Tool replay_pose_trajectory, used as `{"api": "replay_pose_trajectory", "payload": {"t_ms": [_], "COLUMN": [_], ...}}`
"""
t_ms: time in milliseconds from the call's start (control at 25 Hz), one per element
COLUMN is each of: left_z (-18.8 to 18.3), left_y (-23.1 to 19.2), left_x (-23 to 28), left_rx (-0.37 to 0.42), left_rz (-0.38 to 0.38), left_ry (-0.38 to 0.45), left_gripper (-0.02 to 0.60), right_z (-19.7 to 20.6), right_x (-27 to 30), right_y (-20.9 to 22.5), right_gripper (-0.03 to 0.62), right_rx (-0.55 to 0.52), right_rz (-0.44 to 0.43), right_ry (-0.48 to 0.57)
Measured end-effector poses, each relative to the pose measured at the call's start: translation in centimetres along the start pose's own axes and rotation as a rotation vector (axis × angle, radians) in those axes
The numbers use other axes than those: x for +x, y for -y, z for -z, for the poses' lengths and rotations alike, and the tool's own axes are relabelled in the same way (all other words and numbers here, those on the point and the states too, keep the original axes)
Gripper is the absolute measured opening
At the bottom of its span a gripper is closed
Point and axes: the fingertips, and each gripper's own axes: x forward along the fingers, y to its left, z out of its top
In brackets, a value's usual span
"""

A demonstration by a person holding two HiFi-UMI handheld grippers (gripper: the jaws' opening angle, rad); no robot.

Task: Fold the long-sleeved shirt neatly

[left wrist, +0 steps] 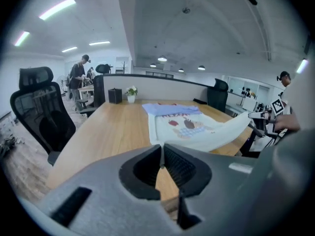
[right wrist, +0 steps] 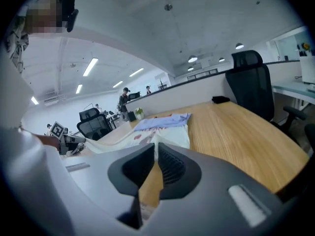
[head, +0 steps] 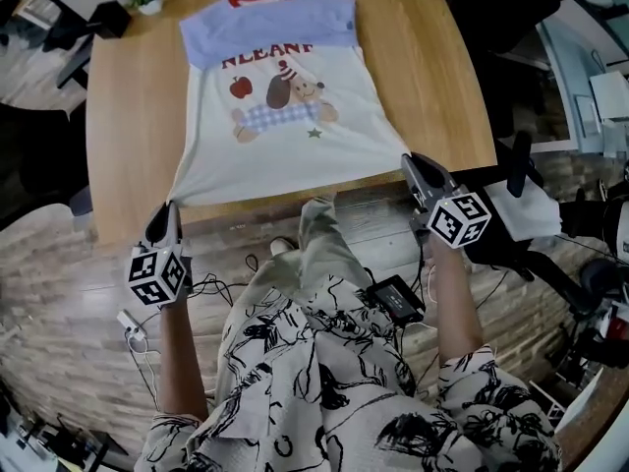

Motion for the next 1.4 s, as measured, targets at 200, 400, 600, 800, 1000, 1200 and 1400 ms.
{"api": "replay_pose_trajectory", "payload": {"t_ms": [200,400,600,800,1000,1200,1400], "left_z": [-9.7,-18.1,-24.5,-29.8,-33.7,-34.4,-32.5], "left_y": [-0.3,-1.2,-2.7,-3.0,-4.4,-6.6,-9.9], "left_x": [-0.2,2.1,5.9,9.7,14.5,21.0,28.9], "left_rx": [0.026,0.067,0.101,0.167,0.208,0.224,0.188], "left_rz": [-0.005,-0.025,-0.071,-0.113,-0.15,-0.141,-0.101], "left_ry": [0.149,0.241,0.287,0.3,0.293,0.236,0.134], "left_gripper": [0.023,0.023,0.023,0.023,0.023,0.025,0.025], "right_z": [-9.7,-16.8,-22.4,-26.7,-29.2,-29.3,-26.7], "right_x": [1.5,4.9,10.0,13.8,18.5,24.0,30.7], "right_y": [0.0,1.3,3.5,6.1,8.4,11.6,15.2], "right_gripper": [0.035,0.035,0.035,0.035,0.035,0.035,0.035], "right_rx": [-0.032,-0.062,-0.105,-0.111,-0.115,-0.091,-0.047], "right_rz": [-0.029,-0.051,-0.058,-0.059,-0.059,-0.008,0.067], "right_ry": [0.139,0.203,0.223,0.234,0.216,0.166,0.08]}}
